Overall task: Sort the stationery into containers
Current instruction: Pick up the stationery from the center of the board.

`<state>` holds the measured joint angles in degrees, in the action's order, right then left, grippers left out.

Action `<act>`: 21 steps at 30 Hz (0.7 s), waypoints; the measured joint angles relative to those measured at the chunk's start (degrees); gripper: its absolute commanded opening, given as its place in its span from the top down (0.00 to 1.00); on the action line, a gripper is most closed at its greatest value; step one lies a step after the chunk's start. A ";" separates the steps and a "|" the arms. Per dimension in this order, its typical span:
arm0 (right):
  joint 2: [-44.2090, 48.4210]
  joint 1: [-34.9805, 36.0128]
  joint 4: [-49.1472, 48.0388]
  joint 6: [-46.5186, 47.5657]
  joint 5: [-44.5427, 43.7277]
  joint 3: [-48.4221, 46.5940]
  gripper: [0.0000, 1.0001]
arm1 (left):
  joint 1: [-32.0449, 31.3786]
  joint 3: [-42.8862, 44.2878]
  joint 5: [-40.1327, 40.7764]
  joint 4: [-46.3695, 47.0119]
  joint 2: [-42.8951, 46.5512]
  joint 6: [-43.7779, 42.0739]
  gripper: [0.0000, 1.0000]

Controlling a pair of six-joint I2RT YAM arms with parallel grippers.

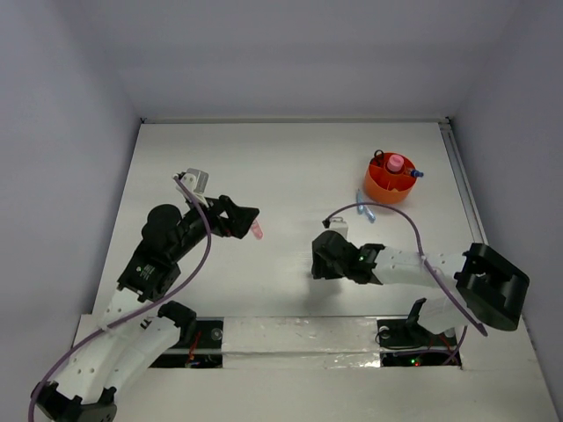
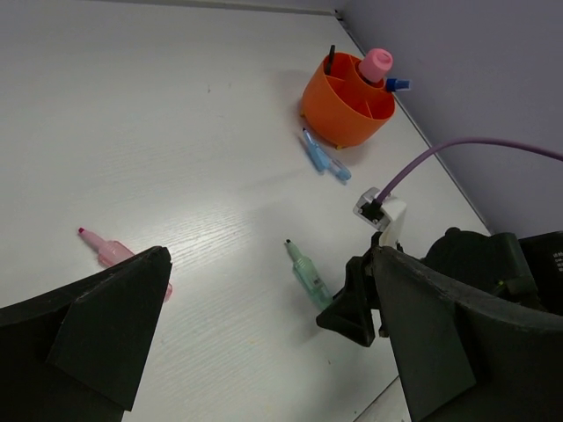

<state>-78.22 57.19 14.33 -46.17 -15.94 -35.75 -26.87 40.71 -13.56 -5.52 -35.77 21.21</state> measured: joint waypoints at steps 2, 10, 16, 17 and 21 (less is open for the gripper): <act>-1.22 0.31 -0.35 -0.13 -1.27 -0.72 0.46 | 0.00 -0.31 0.00 0.15 0.00 0.55 0.01; -4.35 0.81 0.26 -0.22 -4.76 -2.93 0.82 | 0.00 -1.66 0.02 0.85 0.00 2.91 0.04; -2.51 2.19 4.96 0.61 -5.75 -3.58 0.90 | 0.00 -7.19 -2.32 5.79 -0.20 7.67 0.23; -1.20 2.21 6.12 1.27 -5.77 -3.58 0.91 | -0.09 -8.31 -2.89 6.75 -0.57 8.61 0.26; 6.71 2.25 7.06 5.55 -5.90 -4.35 0.92 | -1.99 -12.46 -4.28 10.73 -3.02 11.85 0.33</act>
<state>-71.50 59.44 21.39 -40.62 -21.85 -40.10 -28.86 28.25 -17.85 5.21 -38.79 33.06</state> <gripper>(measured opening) 0.298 0.700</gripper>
